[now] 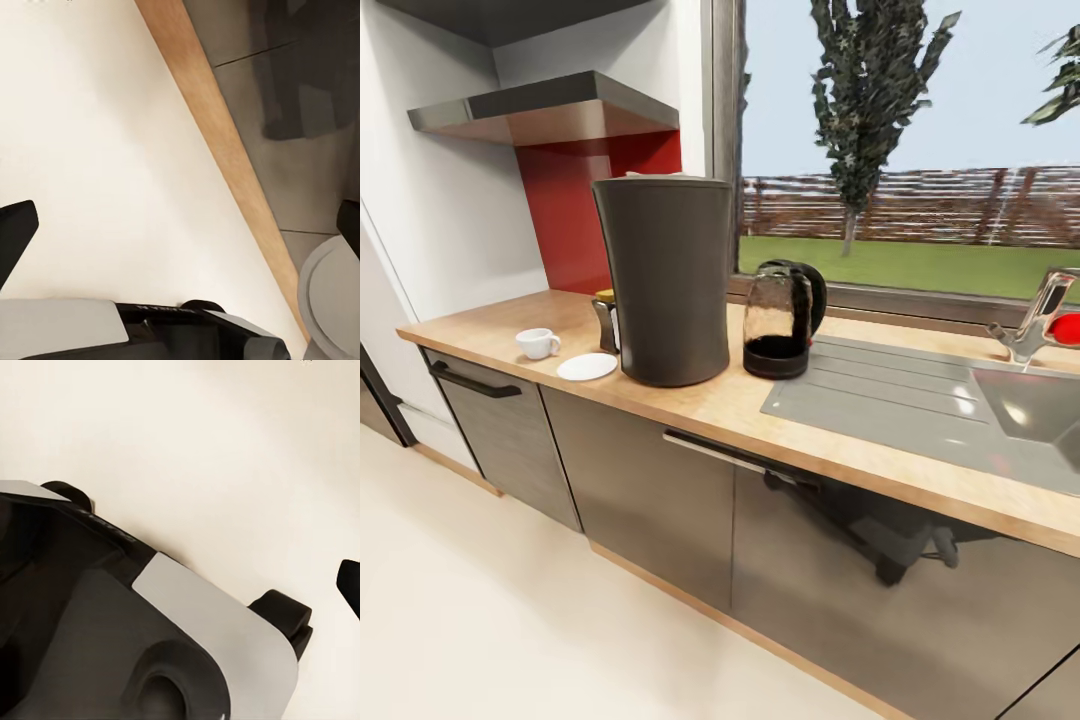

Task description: Set up a coffee station on the kitchen countertop: keep the coffee maker on the countertop, move the bottle of coffee from the kitchen shelf to the counter next to the coffee maker, place a paper coffee filter on top of the coffee maker, put the saucer next to the coffee maker with the coffee cup on the saucer, and place the electric kettle next to the coffee maker.

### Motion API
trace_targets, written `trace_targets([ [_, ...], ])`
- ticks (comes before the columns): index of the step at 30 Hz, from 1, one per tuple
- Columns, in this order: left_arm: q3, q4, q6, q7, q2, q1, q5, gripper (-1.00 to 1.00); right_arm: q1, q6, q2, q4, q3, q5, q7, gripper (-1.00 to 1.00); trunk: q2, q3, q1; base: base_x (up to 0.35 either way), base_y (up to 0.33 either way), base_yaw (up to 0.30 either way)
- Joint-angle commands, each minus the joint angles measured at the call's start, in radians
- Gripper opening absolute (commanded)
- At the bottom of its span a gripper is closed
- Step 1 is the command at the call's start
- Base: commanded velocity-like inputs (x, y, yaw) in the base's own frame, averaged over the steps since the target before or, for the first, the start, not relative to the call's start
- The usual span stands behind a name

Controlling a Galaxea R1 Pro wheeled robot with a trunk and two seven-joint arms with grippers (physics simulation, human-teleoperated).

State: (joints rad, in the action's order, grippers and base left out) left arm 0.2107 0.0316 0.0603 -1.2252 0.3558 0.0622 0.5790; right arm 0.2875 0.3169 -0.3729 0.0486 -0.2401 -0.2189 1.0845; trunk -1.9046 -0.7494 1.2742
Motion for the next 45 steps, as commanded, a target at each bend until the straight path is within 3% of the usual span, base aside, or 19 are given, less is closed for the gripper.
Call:
trace_targets([
  [1,0.008,-0.001,0.006,-0.002,0.000,0.001,-0.008,1.00,0.001,0.005,0.000,0.003,-0.008,-0.010,0.004,1.00,0.000,-0.001,0.000,0.100,0.069,0.000],
  [20,0.007,-0.001,0.007,-0.002,0.000,0.001,-0.008,1.00,-0.001,0.005,0.000,0.004,-0.008,-0.010,0.004,1.00,0.000,0.004,0.000,0.119,0.118,-0.157],
  [45,0.007,-0.001,0.007,-0.002,0.000,0.001,-0.008,1.00,-0.002,0.005,0.002,0.004,-0.010,-0.008,-0.001,1.00,0.000,0.007,0.000,0.082,0.277,-0.044],
])
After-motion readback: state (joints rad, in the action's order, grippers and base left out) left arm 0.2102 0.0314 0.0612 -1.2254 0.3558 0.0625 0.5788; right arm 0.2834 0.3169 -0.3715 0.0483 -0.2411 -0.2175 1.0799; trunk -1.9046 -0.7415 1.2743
